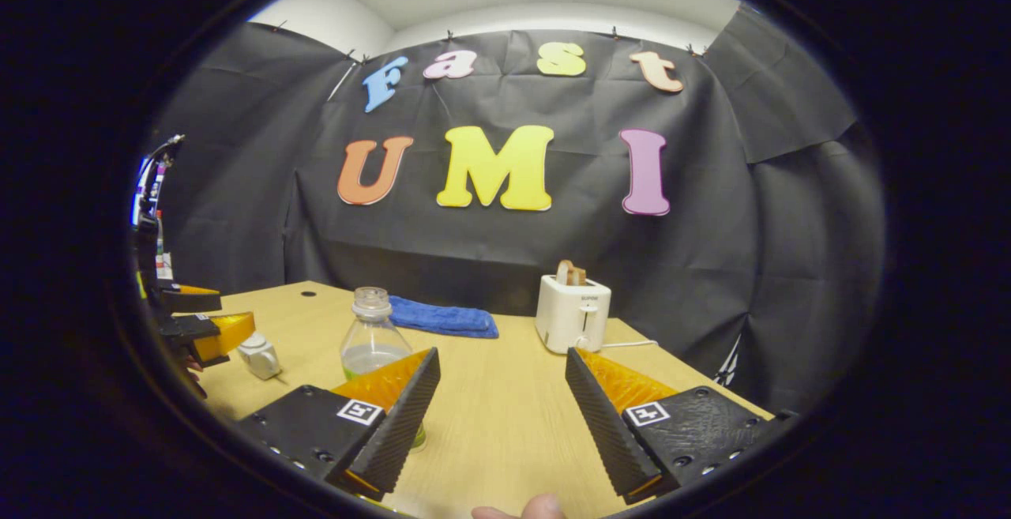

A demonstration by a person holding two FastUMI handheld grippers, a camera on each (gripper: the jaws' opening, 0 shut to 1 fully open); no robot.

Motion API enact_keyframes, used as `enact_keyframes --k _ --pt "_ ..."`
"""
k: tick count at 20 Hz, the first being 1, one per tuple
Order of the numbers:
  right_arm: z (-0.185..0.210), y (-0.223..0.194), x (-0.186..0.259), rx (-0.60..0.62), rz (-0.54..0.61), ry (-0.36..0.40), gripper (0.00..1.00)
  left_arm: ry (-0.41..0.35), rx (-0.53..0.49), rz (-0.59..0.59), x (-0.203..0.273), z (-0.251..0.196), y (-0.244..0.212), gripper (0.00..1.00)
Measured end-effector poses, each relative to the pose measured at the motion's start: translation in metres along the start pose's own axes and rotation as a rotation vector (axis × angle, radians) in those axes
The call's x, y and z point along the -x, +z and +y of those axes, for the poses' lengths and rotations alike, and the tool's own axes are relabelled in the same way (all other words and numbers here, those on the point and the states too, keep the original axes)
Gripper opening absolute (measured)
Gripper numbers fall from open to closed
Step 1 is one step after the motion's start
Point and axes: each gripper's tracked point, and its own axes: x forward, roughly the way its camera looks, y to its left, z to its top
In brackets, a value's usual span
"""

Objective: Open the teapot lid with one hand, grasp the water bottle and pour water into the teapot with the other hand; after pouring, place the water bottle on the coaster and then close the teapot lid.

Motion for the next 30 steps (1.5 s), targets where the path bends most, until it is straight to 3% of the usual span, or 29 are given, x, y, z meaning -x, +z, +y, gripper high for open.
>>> enact_keyframes --k 4,9,10,12,22,27,30 --pt "-0.006 -0.010 -0.008 -0.014 0.021 -0.002 0.95 0.048 -0.037 0.023 -0.016 0.016 -0.010 0.98" --pt "-0.010 -0.010 -0.014 -0.026 0.025 0.002 0.95 0.053 -0.001 0.100 -0.037 0.021 -0.026 0.75" --pt "-0.011 -0.011 -0.015 -0.026 0.026 0.002 0.95 0.058 -0.005 0.112 -0.041 0.022 -0.029 0.78" --pt "-0.012 -0.012 -0.016 -0.035 0.028 0.002 0.96 0.066 -0.007 0.135 -0.046 0.024 -0.035 0.72" --pt "-0.007 -0.018 -0.018 -0.028 0.048 0.017 0.97 0.064 0.020 0.135 -0.052 0.023 -0.031 0.15" --pt "0.003 -0.019 -0.015 -0.016 0.034 0.049 0.96 0.052 0.046 0.119 -0.050 0.022 -0.026 0.04" --pt "0.010 -0.018 -0.013 -0.012 0.034 0.079 0.98 0.036 0.063 0.082 -0.047 0.022 -0.006 0.03"
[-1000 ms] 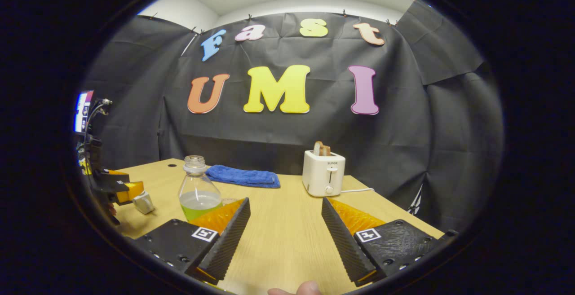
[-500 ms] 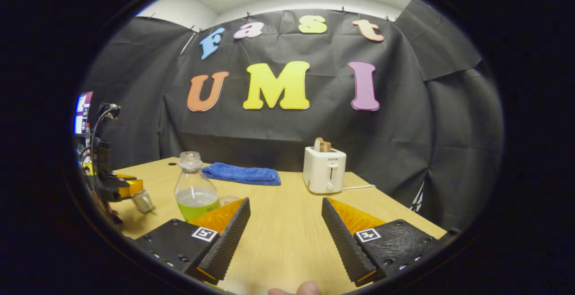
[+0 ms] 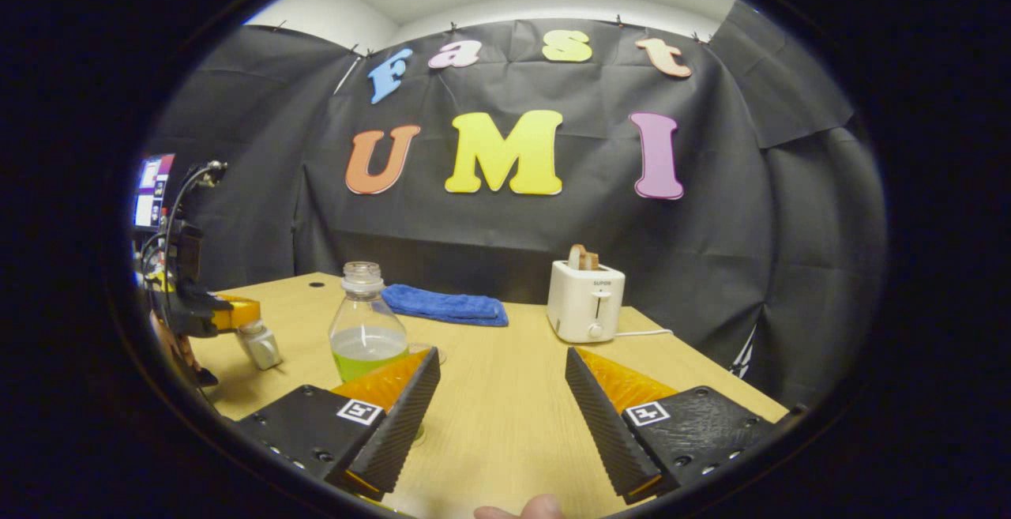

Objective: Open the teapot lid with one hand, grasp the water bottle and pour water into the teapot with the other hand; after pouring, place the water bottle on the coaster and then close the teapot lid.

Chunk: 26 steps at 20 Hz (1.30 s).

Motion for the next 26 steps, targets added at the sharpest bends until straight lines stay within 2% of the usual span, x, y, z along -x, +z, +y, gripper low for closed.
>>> enact_keyframes --k 4,5,6,10,11,17,21,22,24,25,26 --pt "0.027 -0.006 0.010 -0.008 0.010 0.106 0.95 -0.025 0.008 -0.044 0.015 -0.002 0.025 0.03" --pt "0.031 -0.010 0.013 -0.005 0.018 0.124 0.98 -0.032 0.008 -0.051 0.019 -0.003 0.028 0.03" --pt "0.037 -0.014 0.016 -0.005 0.028 0.144 0.95 -0.041 0.011 -0.058 0.024 -0.004 0.032 0.03" --pt "0.067 -0.035 0.019 -0.019 0.088 0.204 0.98 -0.056 -0.004 -0.075 0.041 -0.009 0.036 0.02" --pt "0.073 -0.037 0.018 -0.018 0.094 0.208 0.95 -0.059 -0.009 -0.076 0.043 -0.010 0.034 0.03" --pt "0.090 -0.038 -0.014 -0.028 0.100 0.174 0.96 -0.051 -0.027 -0.079 0.056 -0.008 0.033 0.02" --pt "0.099 -0.045 -0.028 -0.083 0.133 0.164 0.95 -0.052 -0.020 -0.091 0.060 -0.004 0.036 0.03" --pt "0.101 -0.043 -0.027 -0.093 0.133 0.164 0.98 -0.048 -0.012 -0.094 0.060 -0.002 0.036 0.03" --pt "0.102 -0.040 -0.029 -0.096 0.126 0.156 0.92 -0.044 0.003 -0.097 0.058 0.003 0.034 0.03" --pt "0.101 -0.037 -0.028 -0.090 0.114 0.144 0.82 -0.046 0.009 -0.098 0.057 0.004 0.034 0.03" --pt "0.100 -0.031 -0.026 -0.075 0.108 0.141 0.77 -0.045 0.013 -0.102 0.057 0.005 0.035 0.03"
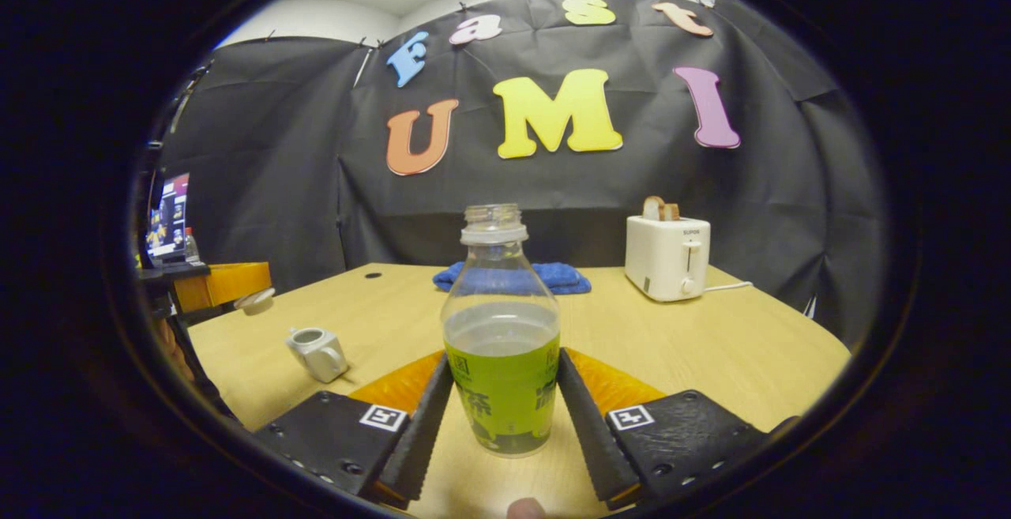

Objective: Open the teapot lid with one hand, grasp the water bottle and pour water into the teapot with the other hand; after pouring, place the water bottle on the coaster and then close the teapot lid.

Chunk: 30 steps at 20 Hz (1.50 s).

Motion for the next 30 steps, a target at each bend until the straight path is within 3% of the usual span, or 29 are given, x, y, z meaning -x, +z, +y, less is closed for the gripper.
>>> enact_keyframes --k 3,8,14,19,27,30 --pt "0.006 0.006 -0.003 0.068 0.006 0.006 0.73 -0.029 -0.021 -0.003 -0.001 -0.002 -0.003 0.03" --pt "0.024 0.035 -0.023 0.365 -0.006 0.007 0.71 -0.063 -0.051 -0.015 0.002 0.001 -0.002 0.03" --pt "0.050 0.040 -0.058 0.653 0.040 0.036 0.71 -0.085 -0.049 -0.019 0.004 0.016 -0.004 0.02" --pt "0.065 0.039 -0.083 0.999 0.004 0.002 0.72 -0.041 -0.062 -0.021 0.006 0.056 -0.008 0.02" --pt "0.094 0.032 -0.100 1.407 -0.059 -0.019 0.71 0.006 0.004 -0.010 0.006 0.095 -0.017 0.03" --pt "0.097 0.032 -0.099 1.496 -0.064 -0.016 0.72 0.002 0.007 0.007 0.006 0.097 -0.023 0.02"
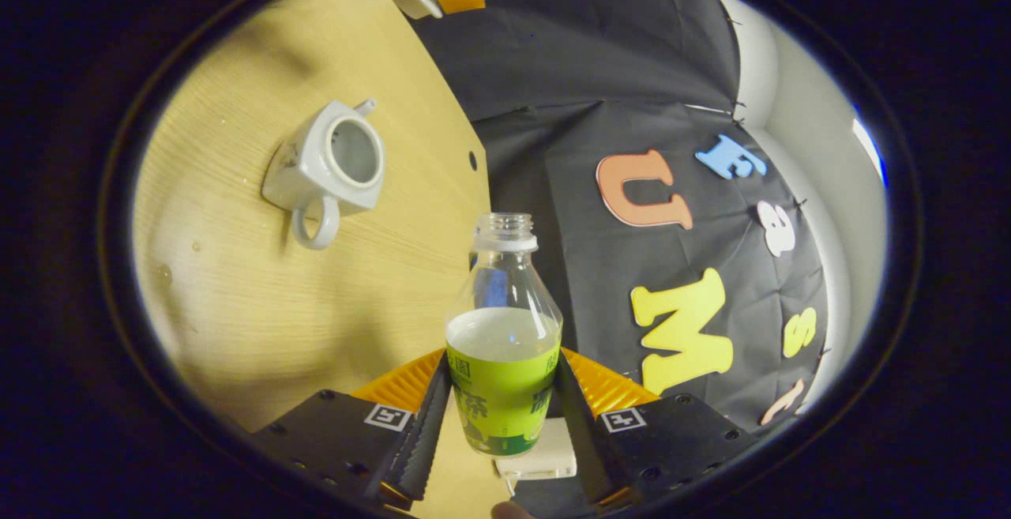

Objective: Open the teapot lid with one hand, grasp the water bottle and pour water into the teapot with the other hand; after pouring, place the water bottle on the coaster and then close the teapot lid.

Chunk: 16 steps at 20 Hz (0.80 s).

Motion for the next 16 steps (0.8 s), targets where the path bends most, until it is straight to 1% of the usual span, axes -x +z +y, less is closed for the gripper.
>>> enact_keyframes --k 5,10,16 --pt "-0.001 0.010 0.001 0.183 -0.042 -0.039 0.72 0.001 -0.022 0.022 0.000 0.003 -0.007 0.03" --pt "0.005 0.018 0.009 0.278 -0.084 -0.049 0.72 0.001 -0.030 0.025 0.001 0.009 -0.009 0.03" --pt "0.013 0.029 0.018 0.415 -0.135 -0.088 0.71 -0.008 -0.040 0.060 0.000 0.011 -0.020 0.03"
